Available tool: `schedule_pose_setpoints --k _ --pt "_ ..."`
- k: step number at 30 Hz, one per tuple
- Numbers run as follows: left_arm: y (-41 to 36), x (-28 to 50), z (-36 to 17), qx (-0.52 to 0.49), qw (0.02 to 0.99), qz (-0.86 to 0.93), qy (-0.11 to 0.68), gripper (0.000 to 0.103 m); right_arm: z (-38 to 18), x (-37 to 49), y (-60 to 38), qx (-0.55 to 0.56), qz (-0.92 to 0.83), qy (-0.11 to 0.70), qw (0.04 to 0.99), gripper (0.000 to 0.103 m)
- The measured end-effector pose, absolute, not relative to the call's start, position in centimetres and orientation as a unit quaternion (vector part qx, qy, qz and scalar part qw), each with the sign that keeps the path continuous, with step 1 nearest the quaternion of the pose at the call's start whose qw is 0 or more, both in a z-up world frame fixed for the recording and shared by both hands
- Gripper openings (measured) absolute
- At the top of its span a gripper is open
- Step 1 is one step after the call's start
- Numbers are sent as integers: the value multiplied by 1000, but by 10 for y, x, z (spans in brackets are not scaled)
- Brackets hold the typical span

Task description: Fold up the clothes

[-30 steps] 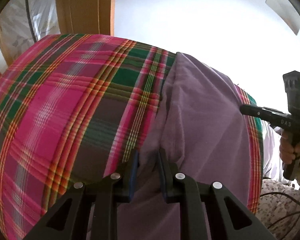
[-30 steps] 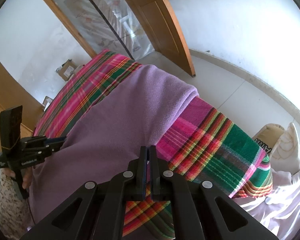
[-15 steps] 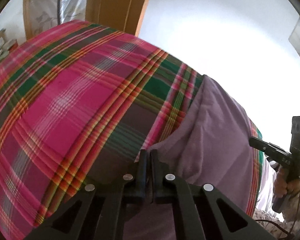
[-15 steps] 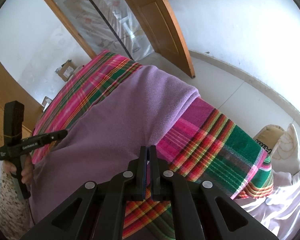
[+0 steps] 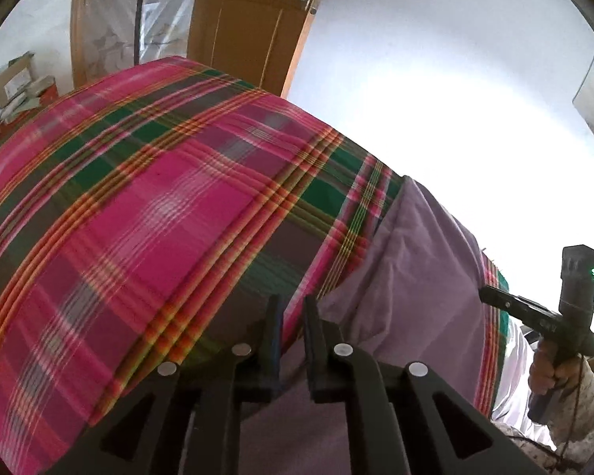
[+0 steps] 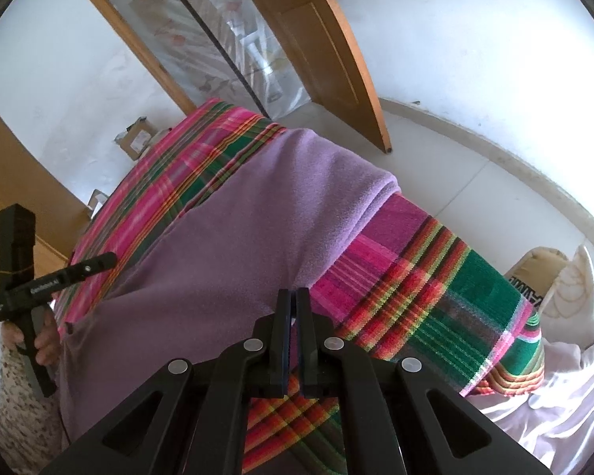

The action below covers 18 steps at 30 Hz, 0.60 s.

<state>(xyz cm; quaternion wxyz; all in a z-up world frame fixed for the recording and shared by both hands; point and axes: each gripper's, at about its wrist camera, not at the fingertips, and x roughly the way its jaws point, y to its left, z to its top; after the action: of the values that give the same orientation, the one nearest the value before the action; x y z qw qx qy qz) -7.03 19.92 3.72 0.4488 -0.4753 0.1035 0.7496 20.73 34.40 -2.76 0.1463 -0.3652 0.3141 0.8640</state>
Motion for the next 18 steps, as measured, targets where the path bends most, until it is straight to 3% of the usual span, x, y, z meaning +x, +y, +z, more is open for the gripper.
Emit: schedule_pose_setpoints --k 8,18 --pt "146 -42 37 -478 417 763 124 11 -7 197 338 -360 891 222 165 8" --pt "99 -54 16 -518 356 774 77 11 12 109 295 -388 918 81 5 20"
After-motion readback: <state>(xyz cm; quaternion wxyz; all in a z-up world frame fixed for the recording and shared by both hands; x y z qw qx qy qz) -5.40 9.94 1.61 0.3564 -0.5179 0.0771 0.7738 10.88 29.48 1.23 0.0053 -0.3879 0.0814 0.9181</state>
